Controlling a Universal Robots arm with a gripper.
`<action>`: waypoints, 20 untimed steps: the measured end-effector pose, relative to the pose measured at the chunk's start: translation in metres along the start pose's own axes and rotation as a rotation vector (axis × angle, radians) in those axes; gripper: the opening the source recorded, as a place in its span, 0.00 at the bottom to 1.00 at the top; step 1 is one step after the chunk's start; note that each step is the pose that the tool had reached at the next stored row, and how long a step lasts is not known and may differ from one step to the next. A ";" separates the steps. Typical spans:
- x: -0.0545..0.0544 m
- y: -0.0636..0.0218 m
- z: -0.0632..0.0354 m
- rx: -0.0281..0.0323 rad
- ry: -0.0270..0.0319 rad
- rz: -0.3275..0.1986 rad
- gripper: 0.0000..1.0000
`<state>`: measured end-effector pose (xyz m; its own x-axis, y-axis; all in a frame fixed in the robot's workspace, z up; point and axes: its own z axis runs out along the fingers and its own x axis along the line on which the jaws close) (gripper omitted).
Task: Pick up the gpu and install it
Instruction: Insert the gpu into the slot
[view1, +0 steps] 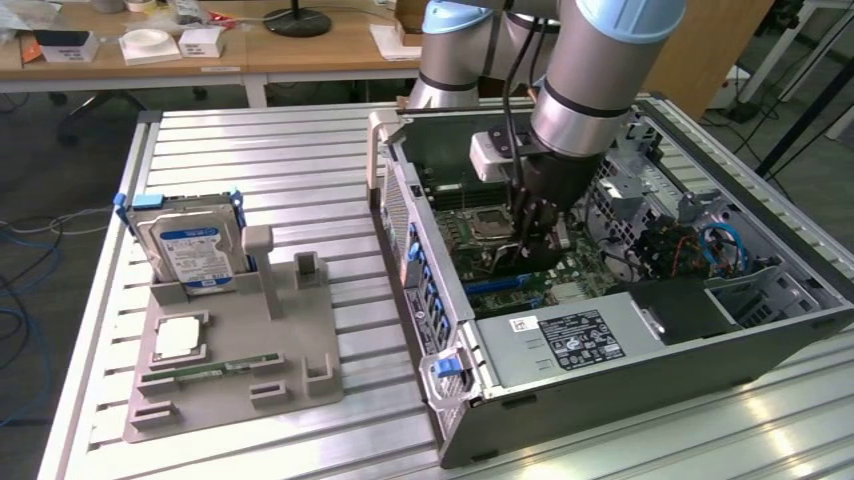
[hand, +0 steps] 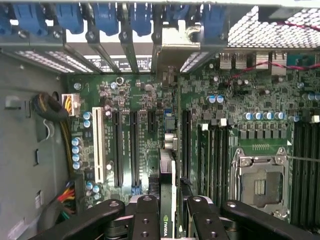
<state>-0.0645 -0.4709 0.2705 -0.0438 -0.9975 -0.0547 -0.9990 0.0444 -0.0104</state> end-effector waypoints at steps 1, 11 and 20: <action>0.000 0.0007 0.0002 0.0000 0.0001 0.000 0.26; 0.000 0.0040 0.0031 0.0001 -0.0001 0.000 0.26; 0.001 0.0081 0.0073 0.0001 -0.0001 0.000 0.26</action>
<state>-0.0725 -0.4709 0.2632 -0.0439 -0.9975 -0.0547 -0.9990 0.0445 -0.0105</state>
